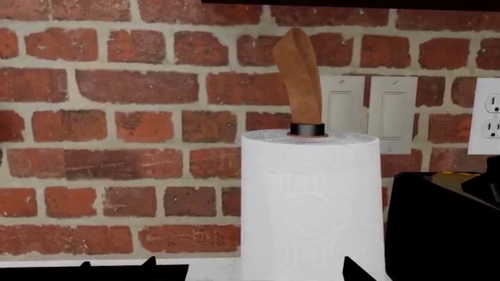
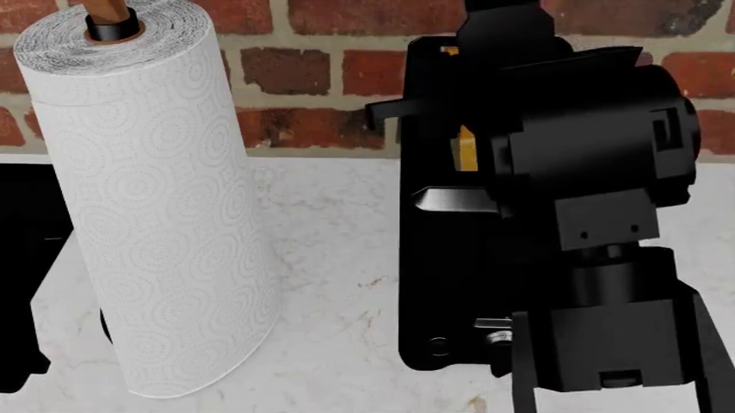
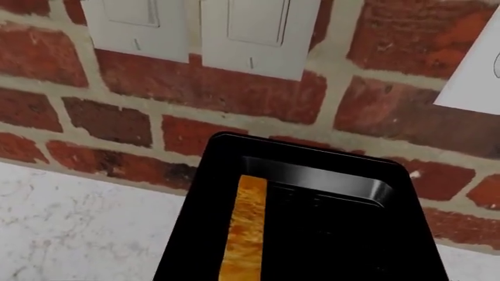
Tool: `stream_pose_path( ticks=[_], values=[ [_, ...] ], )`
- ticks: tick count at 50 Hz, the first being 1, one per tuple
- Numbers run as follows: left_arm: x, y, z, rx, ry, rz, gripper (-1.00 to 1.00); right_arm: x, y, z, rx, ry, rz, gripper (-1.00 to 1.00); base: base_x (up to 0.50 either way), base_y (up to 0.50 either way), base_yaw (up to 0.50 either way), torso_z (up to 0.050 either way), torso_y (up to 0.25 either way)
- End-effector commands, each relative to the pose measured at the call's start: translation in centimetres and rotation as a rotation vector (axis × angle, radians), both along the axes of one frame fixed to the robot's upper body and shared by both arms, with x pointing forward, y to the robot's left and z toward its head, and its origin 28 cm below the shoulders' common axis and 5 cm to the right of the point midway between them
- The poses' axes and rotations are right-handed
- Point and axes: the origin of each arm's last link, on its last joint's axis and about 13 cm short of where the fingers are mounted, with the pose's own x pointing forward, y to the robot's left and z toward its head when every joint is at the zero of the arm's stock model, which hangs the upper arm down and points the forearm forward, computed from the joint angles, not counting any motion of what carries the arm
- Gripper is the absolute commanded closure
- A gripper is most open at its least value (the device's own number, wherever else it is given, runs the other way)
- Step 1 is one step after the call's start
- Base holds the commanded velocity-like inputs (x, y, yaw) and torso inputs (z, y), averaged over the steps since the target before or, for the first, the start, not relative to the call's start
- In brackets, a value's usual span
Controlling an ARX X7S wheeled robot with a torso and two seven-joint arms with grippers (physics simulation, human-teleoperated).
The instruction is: Place the toasted item on a plate.
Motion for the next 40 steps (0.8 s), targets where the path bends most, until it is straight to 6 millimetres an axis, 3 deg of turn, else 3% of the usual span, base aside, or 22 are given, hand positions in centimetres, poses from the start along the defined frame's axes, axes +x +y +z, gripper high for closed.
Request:
stream_pose_path(
  ticks=[1,9,17,30,40],
  values=[
    [0.5,-0.1,0.1,0.006,-0.014,0.0,-1.0,0.3,-0.1,-3.0,-0.041,0.032,-0.016,1.0,0.0,0.0,0.0,0.0,-0.012],
    [0.5,0.0,0.0,0.0,-0.017,0.006,-1.0,-0.2,-0.1,-0.8,-0.014,-0.054,-0.02,1.0,0.0,0.0,0.0,0.0,-0.004],
    [0.4,-0.1,0.0,-0.001,-0.019,0.003,-1.0,-1.9,0.2,2.7,-0.009,-0.181,-0.012,1.0,0.0,0.0,0.0,0.0,0.0],
    [0.3,-0.1,0.5,-0.001,-0.029,0.004,-1.0,-4.5,0.6,6.7,0.008,-0.317,0.025,1.0,0.0,0.0,0.0,0.0,0.0],
    [0.1,-0.1,0.9,0.0,-0.039,0.004,-1.0,-6.0,0.7,8.0,0.012,-0.363,0.038,1.0,0.0,0.0,0.0,0.0,0.0]
  ],
)
